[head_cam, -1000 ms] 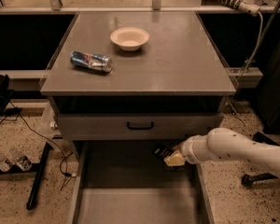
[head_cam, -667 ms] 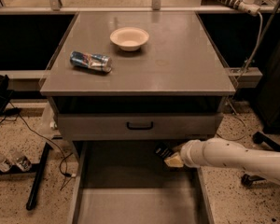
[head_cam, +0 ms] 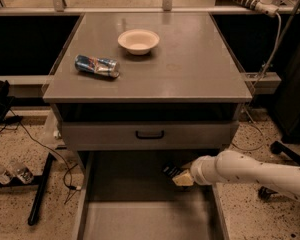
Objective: Place rxbar chocolate into middle drawer
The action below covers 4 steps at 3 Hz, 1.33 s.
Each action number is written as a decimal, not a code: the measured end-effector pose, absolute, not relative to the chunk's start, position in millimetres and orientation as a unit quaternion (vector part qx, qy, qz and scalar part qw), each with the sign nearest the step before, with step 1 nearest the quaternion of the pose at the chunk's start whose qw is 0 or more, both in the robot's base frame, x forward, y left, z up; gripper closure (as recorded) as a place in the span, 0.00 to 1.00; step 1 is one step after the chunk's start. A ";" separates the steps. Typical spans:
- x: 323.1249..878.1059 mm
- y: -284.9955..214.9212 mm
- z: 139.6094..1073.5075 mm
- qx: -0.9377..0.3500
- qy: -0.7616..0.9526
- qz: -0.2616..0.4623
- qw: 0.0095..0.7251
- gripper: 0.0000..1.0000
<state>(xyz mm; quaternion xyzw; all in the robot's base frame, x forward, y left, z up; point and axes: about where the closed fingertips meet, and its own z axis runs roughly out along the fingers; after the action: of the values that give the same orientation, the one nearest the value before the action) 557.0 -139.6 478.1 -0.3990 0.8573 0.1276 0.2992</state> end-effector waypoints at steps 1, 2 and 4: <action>526.3 -127.3 443.6 -0.390 0.862 0.188 0.265 1.00; 501.6 -118.9 420.3 -0.390 0.862 0.210 0.244 1.00; 470.5 -108.5 370.8 -0.410 0.871 0.155 0.220 1.00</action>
Offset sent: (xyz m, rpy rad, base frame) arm -0.0848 0.0281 -0.0846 0.1256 0.2215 0.0599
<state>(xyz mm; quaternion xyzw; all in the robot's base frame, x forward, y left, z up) 470.5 -108.5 370.8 -0.4104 0.8712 0.1548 0.2203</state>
